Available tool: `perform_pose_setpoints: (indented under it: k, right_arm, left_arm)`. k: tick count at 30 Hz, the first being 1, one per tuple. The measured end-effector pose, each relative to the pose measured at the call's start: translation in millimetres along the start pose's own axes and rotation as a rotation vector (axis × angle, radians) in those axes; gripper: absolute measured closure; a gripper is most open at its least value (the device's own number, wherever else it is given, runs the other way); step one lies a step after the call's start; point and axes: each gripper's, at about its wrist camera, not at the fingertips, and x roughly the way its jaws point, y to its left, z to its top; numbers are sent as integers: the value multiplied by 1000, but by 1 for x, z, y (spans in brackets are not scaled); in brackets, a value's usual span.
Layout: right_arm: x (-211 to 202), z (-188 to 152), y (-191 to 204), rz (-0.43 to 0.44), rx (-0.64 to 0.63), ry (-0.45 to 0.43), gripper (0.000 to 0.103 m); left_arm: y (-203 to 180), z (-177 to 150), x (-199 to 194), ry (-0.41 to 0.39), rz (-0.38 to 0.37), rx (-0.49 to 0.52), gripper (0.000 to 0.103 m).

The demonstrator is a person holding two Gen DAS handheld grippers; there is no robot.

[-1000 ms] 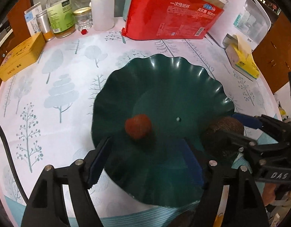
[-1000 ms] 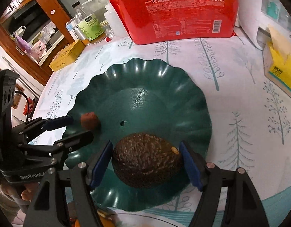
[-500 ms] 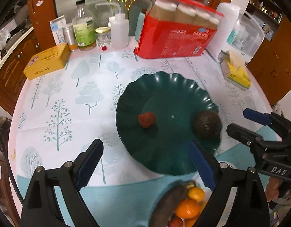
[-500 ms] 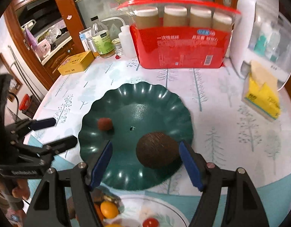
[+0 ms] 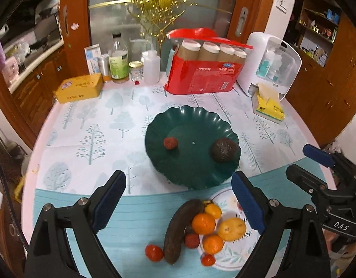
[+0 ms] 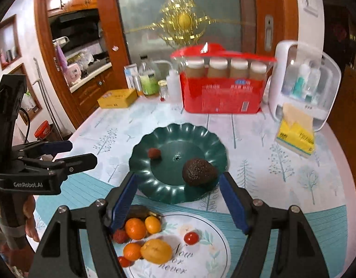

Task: Organize fruits
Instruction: 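Withdraw both grippers from the green plate back toward the fruit plate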

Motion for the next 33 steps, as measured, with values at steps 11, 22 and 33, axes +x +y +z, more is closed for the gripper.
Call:
perform_pose_setpoints:
  k: [11,22,33]
  right_arm:
    - [-62,-35,14,23,-33,-5,29]
    - [-76,-79,42,55,-74,16,29]
    - [-44,-119,79,75,-71,105,29]
  left_arm:
    - [-11,-41,-72,-49,113,-9,11]
    - [1,-101,-87,-11,129,-45,11]
    - [34,-134,-34,83,55,32,11]
